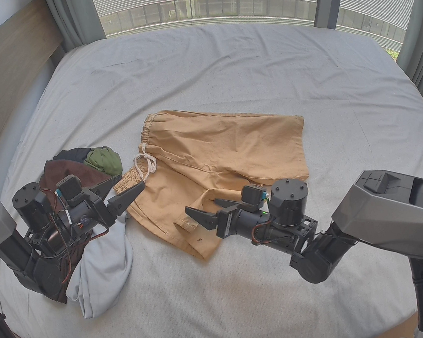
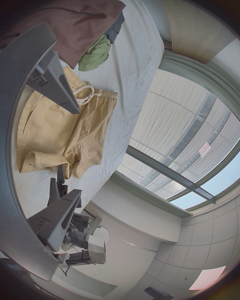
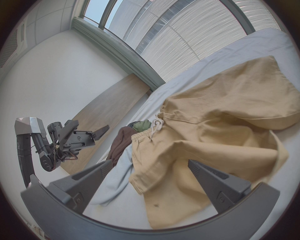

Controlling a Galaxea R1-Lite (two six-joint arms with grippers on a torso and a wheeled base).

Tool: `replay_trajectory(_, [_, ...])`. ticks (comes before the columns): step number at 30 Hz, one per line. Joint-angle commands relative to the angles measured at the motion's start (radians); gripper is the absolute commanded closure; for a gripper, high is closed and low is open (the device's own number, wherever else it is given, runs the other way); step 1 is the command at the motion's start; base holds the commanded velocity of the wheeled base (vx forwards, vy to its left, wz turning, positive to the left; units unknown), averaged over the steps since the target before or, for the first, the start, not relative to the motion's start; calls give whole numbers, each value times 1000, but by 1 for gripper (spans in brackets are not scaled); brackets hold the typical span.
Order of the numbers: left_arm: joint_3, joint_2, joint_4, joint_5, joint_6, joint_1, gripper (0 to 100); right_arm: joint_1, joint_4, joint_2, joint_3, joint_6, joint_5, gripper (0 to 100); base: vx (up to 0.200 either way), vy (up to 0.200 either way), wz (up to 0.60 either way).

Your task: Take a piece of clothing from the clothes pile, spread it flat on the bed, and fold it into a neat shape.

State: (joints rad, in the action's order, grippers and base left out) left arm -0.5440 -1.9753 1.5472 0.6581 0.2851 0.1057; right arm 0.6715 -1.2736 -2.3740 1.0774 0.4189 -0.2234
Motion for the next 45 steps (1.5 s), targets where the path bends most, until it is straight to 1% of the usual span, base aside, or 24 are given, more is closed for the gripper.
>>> replay_trajectory(1, [1,-2,1,0,0,2,0,-55,-23,119,-169,-14,15,0,0,0,0])
replay_trajectory(4, [1,-4,1,0,0,3,0,-78,-56,131,-223,-19,15,0,0,0,0])
replay_trajectory(6, [1,-5,1,2,0,3,0,-107,-110,137,-289,-25,15,0,0,0,0])
replay_trajectory(8, [1,-5,1,2,0,3,0,-116,-124,142,-317,-25,15,0,0,0,0])
replay_trajectory(14, [1,-14,1,0,-1,5,0,-148,-132,133,-370,-26,16,0,0,0,0])
replay_trajectory(19, [1,-16,1,0,0,5,0,-158,-132,128,-389,-26,33,0,0,0,0])
replay_trajectory(26, [1,-16,1,0,-1,5,0,-171,-132,128,-418,-26,36,0,0,0,0])
replay_trajectory(43, [-1,-13,2,0,0,2,0,-171,-90,-10,-231,-28,39,0,0,0,0])
replay_trajectory(44, [-1,-14,1,0,0,2,0,-171,-90,-10,-228,-28,42,100,0,0,0])
replay_trajectory(45, [-1,-14,1,0,0,2,0,-171,-90,-8,-226,-28,49,100,0,0,0])
